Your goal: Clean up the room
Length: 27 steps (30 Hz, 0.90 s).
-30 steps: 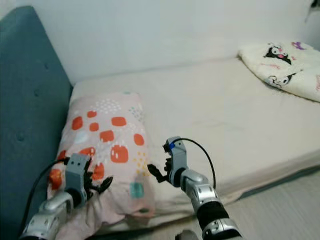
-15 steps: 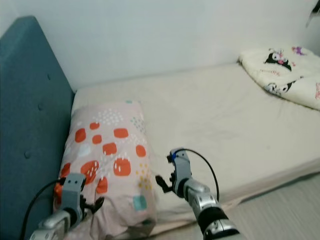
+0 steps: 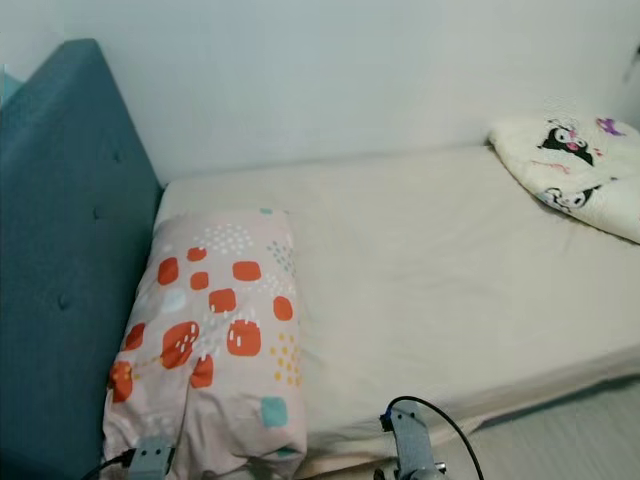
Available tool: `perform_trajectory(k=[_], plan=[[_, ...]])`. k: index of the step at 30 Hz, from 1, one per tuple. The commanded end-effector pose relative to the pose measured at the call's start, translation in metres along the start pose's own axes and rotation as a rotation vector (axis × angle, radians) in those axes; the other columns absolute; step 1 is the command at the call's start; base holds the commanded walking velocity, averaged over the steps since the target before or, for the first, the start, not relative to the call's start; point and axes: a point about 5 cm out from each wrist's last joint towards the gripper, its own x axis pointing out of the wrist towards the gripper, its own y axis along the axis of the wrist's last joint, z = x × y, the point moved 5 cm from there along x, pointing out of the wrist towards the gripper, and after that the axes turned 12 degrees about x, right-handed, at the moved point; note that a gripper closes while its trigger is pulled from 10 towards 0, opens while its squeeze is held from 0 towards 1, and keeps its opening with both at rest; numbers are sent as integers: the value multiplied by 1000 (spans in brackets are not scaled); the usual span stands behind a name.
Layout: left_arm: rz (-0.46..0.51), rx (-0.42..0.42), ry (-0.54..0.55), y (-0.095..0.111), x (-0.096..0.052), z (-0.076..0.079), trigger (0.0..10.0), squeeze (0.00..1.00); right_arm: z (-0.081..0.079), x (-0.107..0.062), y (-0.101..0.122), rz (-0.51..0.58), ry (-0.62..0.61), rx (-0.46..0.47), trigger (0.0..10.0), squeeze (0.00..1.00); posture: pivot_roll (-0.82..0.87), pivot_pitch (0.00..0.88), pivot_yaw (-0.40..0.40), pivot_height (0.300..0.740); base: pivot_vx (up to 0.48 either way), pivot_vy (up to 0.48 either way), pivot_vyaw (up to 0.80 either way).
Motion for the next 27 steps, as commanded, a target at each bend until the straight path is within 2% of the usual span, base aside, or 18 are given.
perform_trajectory(k=[1, 10, 16, 23, 27], plan=[[-20, 18, -4, -7, -1, 0, 10000, 0, 2, 0, -11, -20, -11, 20, 10000, 0, -9, 81, -11, 738, 0, -469, 0], [-54, 72, -24, -18, -2, 4, 10000, 0, 7, -1, -15, -24, -26, 21, 10000, 0, -12, 85, -7, 738, 0, -469, 0], [-55, 85, -27, -18, -2, 4, 10000, 0, 8, -1, -17, -23, -27, 18, 10000, 0, -11, 81, -10, 738, 0, -469, 0], [-46, 101, -31, -13, -1, 6, 10000, 0, 10, -1, -16, -9, -40, -38, 10000, 0, -10, 69, -18, 738, 0, -469, 720], [-46, 103, -37, -13, -1, 10, 10000, 0, 9, -1, -18, -14, -33, -19, 10000, 0, -13, 71, -14, 738, 0, -469, 0]])
